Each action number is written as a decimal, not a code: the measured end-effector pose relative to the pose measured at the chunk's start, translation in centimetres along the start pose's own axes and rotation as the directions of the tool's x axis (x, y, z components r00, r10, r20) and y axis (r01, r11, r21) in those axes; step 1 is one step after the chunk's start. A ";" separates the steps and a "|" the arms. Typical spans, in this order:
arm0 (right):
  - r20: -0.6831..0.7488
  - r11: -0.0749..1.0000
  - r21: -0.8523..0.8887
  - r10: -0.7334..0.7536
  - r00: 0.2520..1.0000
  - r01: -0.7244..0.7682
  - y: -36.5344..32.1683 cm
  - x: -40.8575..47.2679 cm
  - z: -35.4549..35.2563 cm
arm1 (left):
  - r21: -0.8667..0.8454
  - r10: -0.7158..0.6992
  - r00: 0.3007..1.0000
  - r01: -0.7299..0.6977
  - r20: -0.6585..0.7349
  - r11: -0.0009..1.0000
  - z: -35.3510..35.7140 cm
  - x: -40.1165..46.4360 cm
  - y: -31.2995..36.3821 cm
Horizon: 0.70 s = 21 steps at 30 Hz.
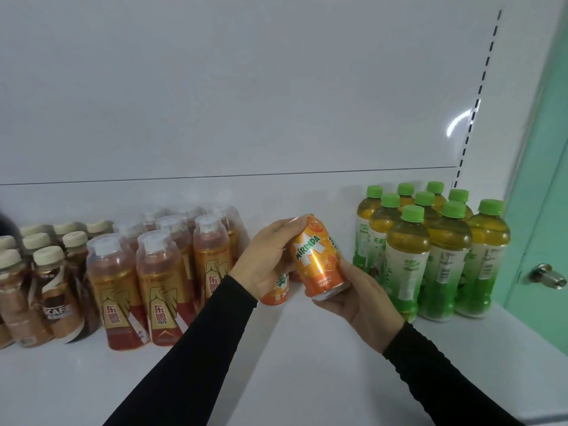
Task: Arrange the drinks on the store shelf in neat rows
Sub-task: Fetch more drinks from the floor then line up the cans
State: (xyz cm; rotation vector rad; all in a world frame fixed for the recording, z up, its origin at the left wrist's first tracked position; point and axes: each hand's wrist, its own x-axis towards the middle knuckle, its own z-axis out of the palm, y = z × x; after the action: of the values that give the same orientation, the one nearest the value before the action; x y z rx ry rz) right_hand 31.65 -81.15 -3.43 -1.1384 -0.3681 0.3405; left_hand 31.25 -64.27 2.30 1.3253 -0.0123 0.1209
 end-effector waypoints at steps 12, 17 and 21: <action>0.041 0.969 -0.190 -0.150 0.988 0.155 0.0 0.1 -0.1 | 0.112 0.069 0.996 -0.063 -0.049 0.992 0.2 0.3 0.4; 0.063 0.997 -0.062 -0.038 0.997 0.042 -0.1 -0.1 -0.2 | 0.044 0.038 0.999 -0.036 -0.030 0.998 -0.1 0.4 0.2; 0.057 0.872 -0.460 -0.156 0.986 0.165 -0.6 0.1 -0.1 | 0.095 0.076 0.992 -0.066 -0.103 0.993 0.2 0.6 0.0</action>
State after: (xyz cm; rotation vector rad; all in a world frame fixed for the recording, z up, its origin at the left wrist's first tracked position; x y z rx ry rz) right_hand 31.86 -81.44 -2.92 -1.5640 -0.5780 0.1137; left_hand 31.89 -64.44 2.43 1.4087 0.0370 0.2556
